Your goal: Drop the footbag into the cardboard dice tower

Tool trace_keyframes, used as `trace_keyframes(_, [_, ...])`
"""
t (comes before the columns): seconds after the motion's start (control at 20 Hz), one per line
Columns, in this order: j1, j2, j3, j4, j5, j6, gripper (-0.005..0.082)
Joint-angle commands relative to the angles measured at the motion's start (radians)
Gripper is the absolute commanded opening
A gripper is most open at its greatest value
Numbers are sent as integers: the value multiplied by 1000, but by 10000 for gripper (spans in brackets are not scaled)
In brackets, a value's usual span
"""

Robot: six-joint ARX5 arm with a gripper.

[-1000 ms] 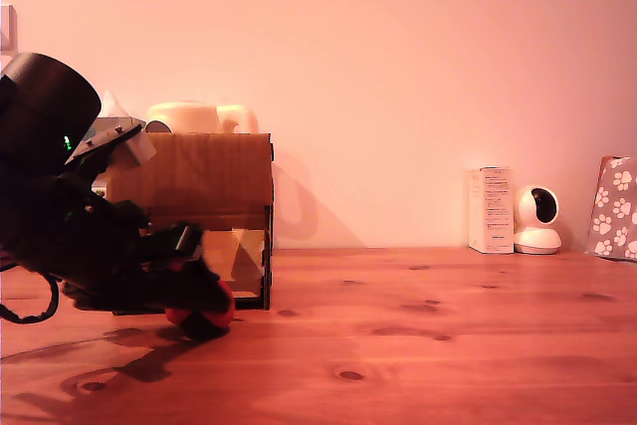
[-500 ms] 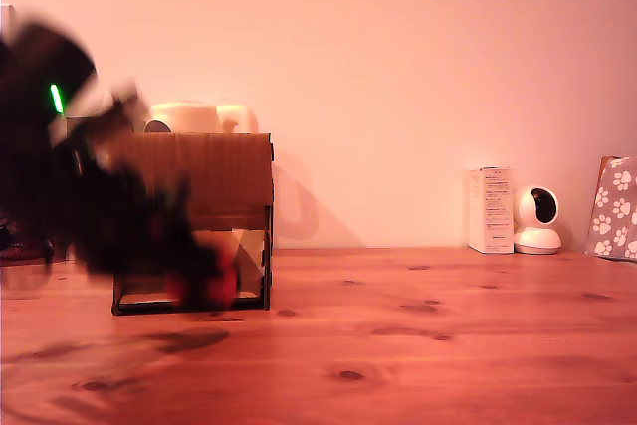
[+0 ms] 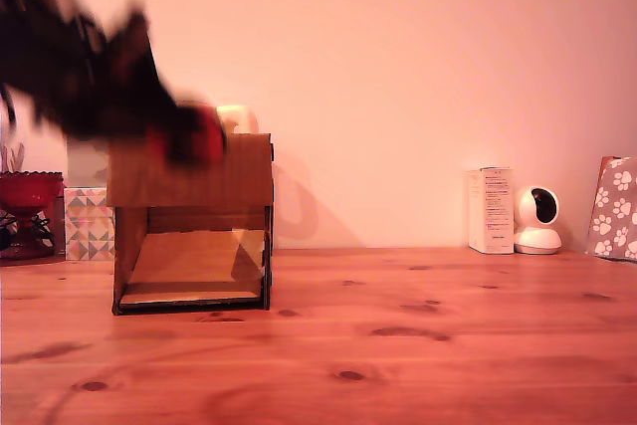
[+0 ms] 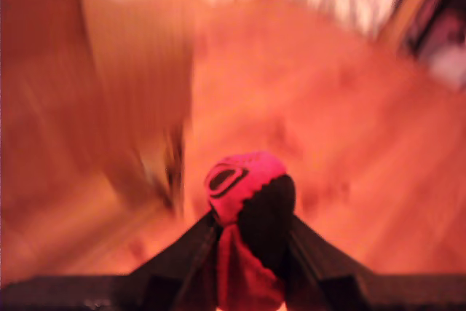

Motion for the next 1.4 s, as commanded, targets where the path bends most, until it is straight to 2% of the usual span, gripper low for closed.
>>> trace_keyframes(0.0, [-2, -22, 10, 43, -52, 21, 145])
trace_keyframes(0.15, [-2, -32, 24, 145, -134, 36, 145])
trace_keyframes(0.25, [-2, -26, 51, 154, -159, 41, 145])
trace_keyframes(0.4, [5, -2, 107, 153, -194, 79, 145])
trace_keyframes(0.55, [29, 66, 196, 116, -193, 81, 145])
trace_keyframes(1.0, [97, 348, 553, -225, -171, 81, 146])
trace_keyframes(1.35, [105, 401, 611, -298, -162, 81, 149])
